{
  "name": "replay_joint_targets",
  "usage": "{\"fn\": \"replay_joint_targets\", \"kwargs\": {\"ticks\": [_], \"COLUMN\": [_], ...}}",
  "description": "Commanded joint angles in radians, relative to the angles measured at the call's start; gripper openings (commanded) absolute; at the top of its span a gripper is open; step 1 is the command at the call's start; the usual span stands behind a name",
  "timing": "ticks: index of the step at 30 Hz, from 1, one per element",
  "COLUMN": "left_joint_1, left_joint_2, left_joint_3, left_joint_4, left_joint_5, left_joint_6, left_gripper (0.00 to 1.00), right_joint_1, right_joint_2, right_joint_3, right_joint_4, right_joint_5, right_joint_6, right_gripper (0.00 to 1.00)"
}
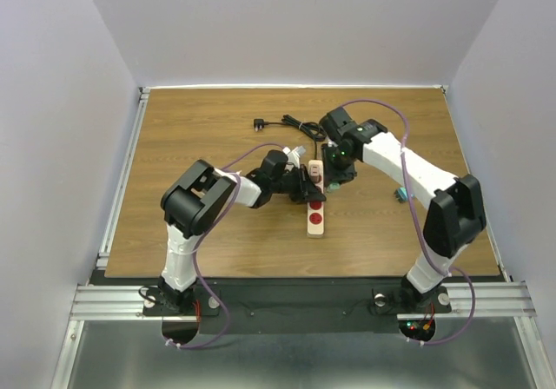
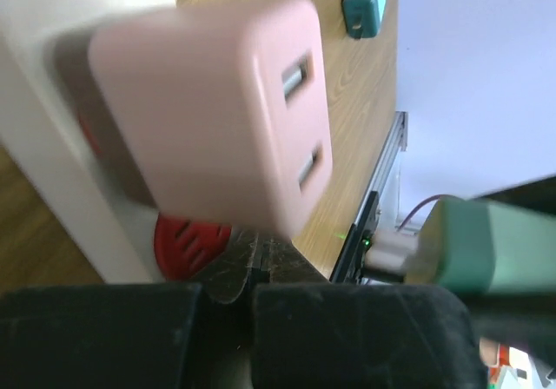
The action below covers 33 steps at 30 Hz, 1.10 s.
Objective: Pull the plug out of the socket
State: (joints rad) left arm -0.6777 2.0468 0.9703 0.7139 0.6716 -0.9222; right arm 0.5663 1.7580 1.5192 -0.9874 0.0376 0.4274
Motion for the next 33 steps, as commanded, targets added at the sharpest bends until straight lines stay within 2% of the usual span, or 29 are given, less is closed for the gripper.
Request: {"fn": "replay_joint_targets", "kwargs": {"ticks": [1,4,7,11,12,16,20,22,25,29,33], "left_joint_1": [0.01,0.009,0.009,0.009,0.01,0.012,0.017,0.018,0.02,0.023,0.03], "left_joint_2": [-0.103,-0.186,-0.247,-0.316,-0.336,-0.347,-0.35,-0.35,-0.346,-0.344,-0.353], "left_joint_3": [-0.045,-0.033,-0.002,0.033,0.042,0.084,0.052,0.035,0.024,0.01,-0.001], "left_joint_4": [-0.18,-0.179,-0.188,-0.267,-0.299,-0.505,-0.561,-0.561,-0.559,-0.554,-0.55], "left_joint_5": [-0.04,-0.02,0.023,0.036,0.011,-0.064,-0.122,-0.13,-0.133,-0.135,-0.138], "left_joint_6": [0.085,0.089,0.091,0.124,0.141,0.264,0.289,0.295,0.298,0.301,0.301], "left_gripper": [0.0,0.0,0.0,0.0,0.0,0.0,0.0,0.0,0.0,0.0,0.0], "right_joint_1": [-0.066,-0.153,-0.279,-0.338,-0.345,-0.365,-0.379,-0.387,-0.398,-0.404,-0.404], "right_joint_2": [-0.146,-0.192,-0.154,-0.088,-0.078,-0.017,0.021,0.026,0.018,0.003,-0.029], "right_joint_3": [-0.076,-0.102,-0.14,-0.154,-0.149,-0.126,-0.114,-0.116,-0.117,-0.123,-0.102], "right_joint_4": [0.0,0.001,0.01,0.036,0.049,0.064,0.072,0.072,0.07,0.07,0.075], "right_joint_5": [0.186,0.203,0.252,0.286,0.288,0.34,0.369,0.395,0.419,0.433,0.363], "right_joint_6": [0.08,0.099,0.09,0.096,0.103,0.116,0.116,0.119,0.12,0.114,0.1], "right_gripper": [0.01,0.01,0.0,0.02,0.08,0.22,0.39,0.53,0.57,0.68,0.73]}}
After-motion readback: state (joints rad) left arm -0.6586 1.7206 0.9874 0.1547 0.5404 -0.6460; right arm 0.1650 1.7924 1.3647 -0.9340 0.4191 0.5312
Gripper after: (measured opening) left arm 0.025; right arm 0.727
